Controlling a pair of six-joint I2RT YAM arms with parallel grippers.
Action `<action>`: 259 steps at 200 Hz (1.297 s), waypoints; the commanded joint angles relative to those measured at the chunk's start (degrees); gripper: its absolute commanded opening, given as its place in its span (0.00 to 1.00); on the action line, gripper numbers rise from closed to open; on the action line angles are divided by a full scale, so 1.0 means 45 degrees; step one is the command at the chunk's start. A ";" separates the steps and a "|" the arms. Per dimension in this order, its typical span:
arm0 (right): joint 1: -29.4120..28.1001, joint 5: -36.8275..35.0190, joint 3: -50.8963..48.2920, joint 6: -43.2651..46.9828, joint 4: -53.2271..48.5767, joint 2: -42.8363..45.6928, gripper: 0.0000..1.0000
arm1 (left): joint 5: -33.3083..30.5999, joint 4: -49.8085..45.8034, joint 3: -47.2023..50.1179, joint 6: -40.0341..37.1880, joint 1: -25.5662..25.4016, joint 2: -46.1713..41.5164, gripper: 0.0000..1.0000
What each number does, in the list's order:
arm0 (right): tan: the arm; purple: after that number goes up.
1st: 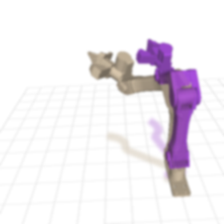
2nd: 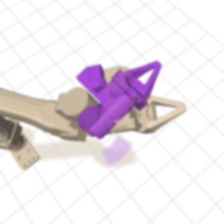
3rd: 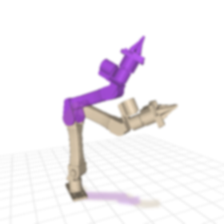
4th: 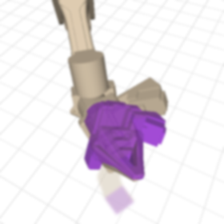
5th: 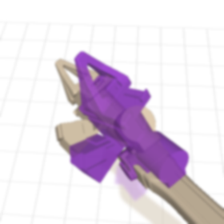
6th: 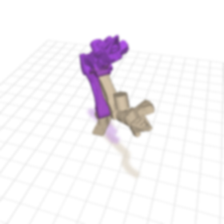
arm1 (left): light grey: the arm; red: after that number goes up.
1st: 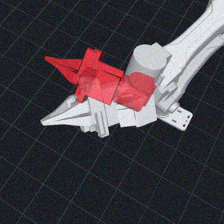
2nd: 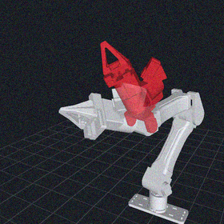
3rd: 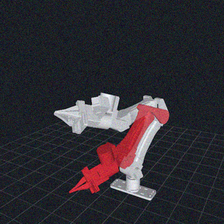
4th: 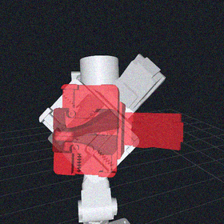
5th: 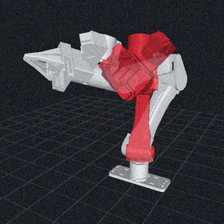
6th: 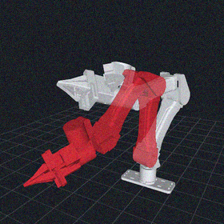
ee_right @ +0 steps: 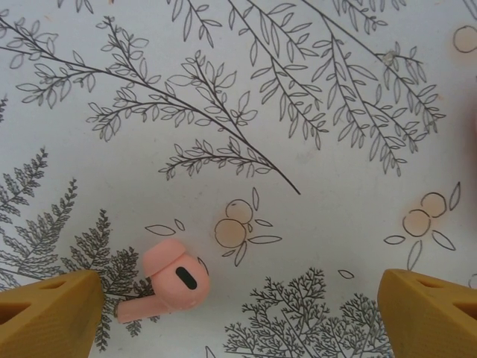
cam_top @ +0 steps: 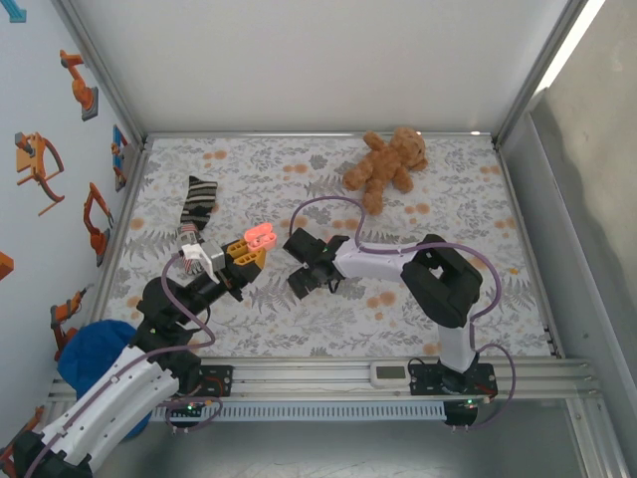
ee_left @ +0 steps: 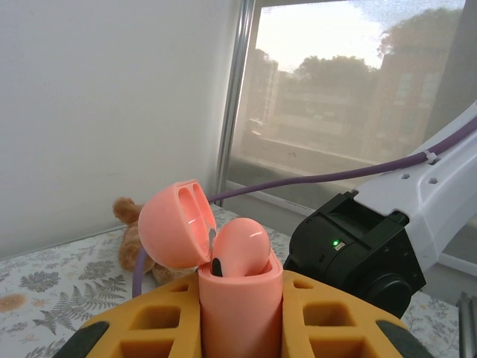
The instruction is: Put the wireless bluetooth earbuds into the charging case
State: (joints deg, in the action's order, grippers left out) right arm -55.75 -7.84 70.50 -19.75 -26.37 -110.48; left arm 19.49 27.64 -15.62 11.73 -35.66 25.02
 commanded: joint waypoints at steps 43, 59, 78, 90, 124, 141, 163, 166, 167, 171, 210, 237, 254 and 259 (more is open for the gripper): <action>0.0064 -0.1376 -0.0732 -0.0358 -0.0859 0.0524 0.92 | 0.0201 0.0727 0.0030 -0.0014 -0.0068 0.0128 0.00; 0.0064 -0.1432 -0.0838 -0.0396 -0.0862 0.0622 0.92 | 0.0216 0.0756 0.0033 0.0011 -0.0065 0.0180 0.00; 0.0070 -0.1517 -0.0948 -0.0421 -0.0858 0.0750 0.92 | 0.0249 0.0827 0.0030 0.0031 -0.0064 0.0224 0.00; 0.0064 -0.1556 -0.1007 -0.0418 -0.0877 0.0800 0.92 | 0.0241 0.0847 0.0033 0.0050 -0.0077 0.0266 0.00; 0.0083 -0.1559 -0.1003 -0.0405 -0.0965 0.0898 0.91 | 0.0263 0.0850 0.0010 0.0070 -0.0068 0.0289 0.00; 0.0093 -0.1684 -0.1009 -0.0377 -0.1085 0.0965 0.91 | 0.0260 0.0831 0.0022 0.0089 -0.0068 0.0280 0.00; 0.0084 -0.1755 -0.0975 -0.0344 -0.1202 0.1111 0.91 | 0.0251 0.0826 0.0023 0.0089 -0.0065 0.0261 0.00; 0.0083 -0.1740 -0.0979 -0.0339 -0.1207 0.1137 0.91 | 0.0259 0.0806 0.0019 0.0089 -0.0076 0.0252 0.00; 0.0083 -0.1738 -0.0979 -0.0339 -0.1218 0.1144 0.91 | 0.0249 0.0799 0.0026 0.0089 -0.0070 0.0256 0.00; 0.0088 -0.1698 -0.0952 -0.0338 -0.1228 0.1189 0.91 | 0.0241 0.0797 0.0031 0.0089 -0.0070 0.0229 0.00; 0.0084 -0.0662 -0.0829 -0.0056 -0.0985 0.1948 0.91 | 0.0238 0.0776 0.0021 0.0089 -0.0065 0.0212 0.00; 0.0206 0.0336 -0.0783 0.0075 -0.0630 0.2550 0.91 | 0.0242 0.0755 0.0025 0.0090 -0.0074 0.0138 0.00; 0.0532 0.1345 -0.0753 0.0130 -0.0389 0.2697 0.90 | 0.0240 0.0719 0.0024 0.0089 -0.0067 0.0068 0.00; 0.0647 0.1730 -0.0763 0.0138 -0.0292 0.2711 0.88 | 0.0250 0.0690 0.0023 0.0089 -0.0071 0.0042 0.00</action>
State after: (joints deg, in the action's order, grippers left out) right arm -54.94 -6.87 66.72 -19.90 -29.32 -100.29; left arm 19.53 28.93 -15.62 11.77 -35.66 26.20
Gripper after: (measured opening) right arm 0.902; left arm 0.224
